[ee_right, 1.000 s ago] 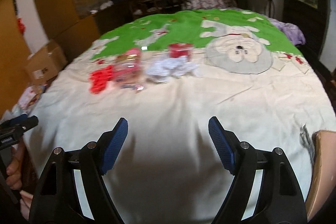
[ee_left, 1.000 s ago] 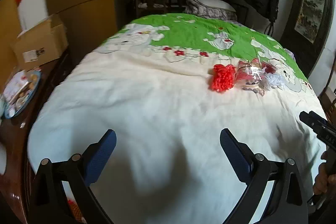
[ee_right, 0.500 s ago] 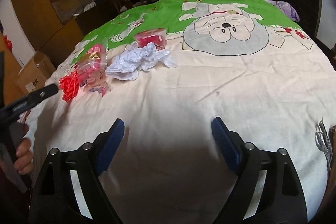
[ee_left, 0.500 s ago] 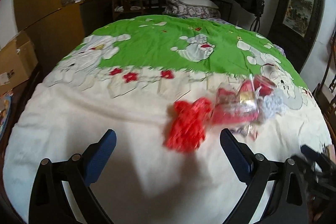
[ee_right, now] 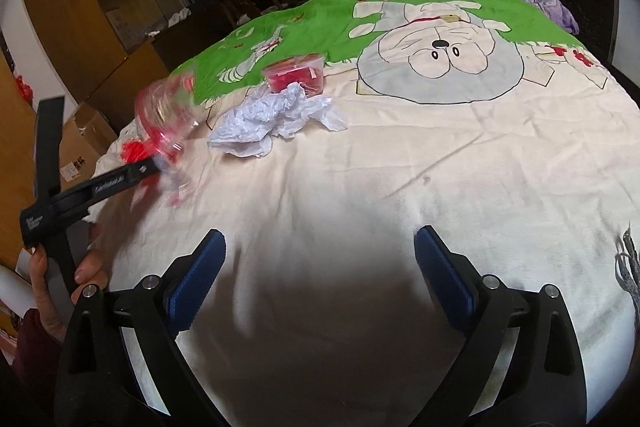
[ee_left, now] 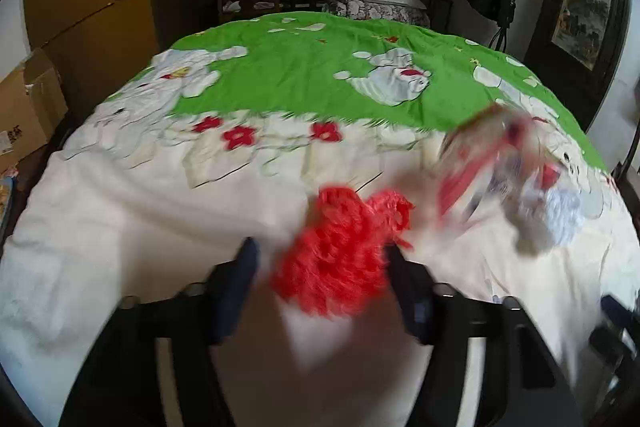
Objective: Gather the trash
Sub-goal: 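Grasp the red yarn bundle with the left tool, then lift the red yarn with the left tool while the right tool grasps the white plastic bag, then carry the red yarn and white bag toward the red wastebasket with both tools, then open both tools over the red wastebasket to drop yarn and bag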
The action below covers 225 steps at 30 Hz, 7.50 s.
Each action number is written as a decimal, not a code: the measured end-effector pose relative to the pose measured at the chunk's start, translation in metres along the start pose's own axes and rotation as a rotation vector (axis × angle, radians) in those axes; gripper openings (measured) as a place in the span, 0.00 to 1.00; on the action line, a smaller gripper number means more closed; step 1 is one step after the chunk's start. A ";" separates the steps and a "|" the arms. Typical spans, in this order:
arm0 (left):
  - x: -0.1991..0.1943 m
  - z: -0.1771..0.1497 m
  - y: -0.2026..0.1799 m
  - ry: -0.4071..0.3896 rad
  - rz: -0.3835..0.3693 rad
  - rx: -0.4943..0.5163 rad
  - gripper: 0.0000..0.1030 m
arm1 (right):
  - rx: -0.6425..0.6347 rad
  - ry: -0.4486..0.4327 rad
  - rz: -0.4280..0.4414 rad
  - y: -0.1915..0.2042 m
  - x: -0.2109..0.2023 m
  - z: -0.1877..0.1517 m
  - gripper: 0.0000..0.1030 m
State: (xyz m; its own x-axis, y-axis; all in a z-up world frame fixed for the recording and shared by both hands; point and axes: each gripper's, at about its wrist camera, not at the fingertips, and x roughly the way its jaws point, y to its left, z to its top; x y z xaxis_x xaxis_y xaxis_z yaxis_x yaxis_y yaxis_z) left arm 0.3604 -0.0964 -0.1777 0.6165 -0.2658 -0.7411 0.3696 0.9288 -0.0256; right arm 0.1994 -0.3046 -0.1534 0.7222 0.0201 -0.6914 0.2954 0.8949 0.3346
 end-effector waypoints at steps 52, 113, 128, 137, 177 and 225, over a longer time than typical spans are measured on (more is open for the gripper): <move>0.001 -0.011 0.053 0.016 -0.056 -0.128 0.79 | -0.002 0.005 0.002 0.002 -0.001 0.000 0.92; -0.030 -0.025 0.070 -0.165 -0.023 -0.253 0.85 | -0.055 -0.069 -0.020 0.048 0.042 0.035 0.33; -0.005 -0.016 0.061 -0.051 0.044 -0.199 0.81 | -0.003 -0.027 0.018 0.039 0.050 0.037 0.49; -0.012 -0.020 0.062 -0.101 -0.070 -0.199 0.31 | 0.020 -0.057 0.031 0.036 0.047 0.037 0.53; -0.283 -0.080 0.066 -0.395 -0.032 -0.140 0.29 | -0.140 -0.363 0.237 0.108 -0.162 0.007 0.25; -0.316 -0.344 0.333 -0.067 0.298 -0.814 0.94 | -0.739 0.377 0.605 0.397 -0.065 -0.197 0.27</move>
State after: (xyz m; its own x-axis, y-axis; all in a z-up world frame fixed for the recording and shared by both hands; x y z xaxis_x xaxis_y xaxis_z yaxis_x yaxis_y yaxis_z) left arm 0.0496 0.3858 -0.1828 0.6575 0.0271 -0.7530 -0.4100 0.8513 -0.3274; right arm 0.1462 0.1378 -0.1016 0.3408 0.5842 -0.7366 -0.6038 0.7366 0.3048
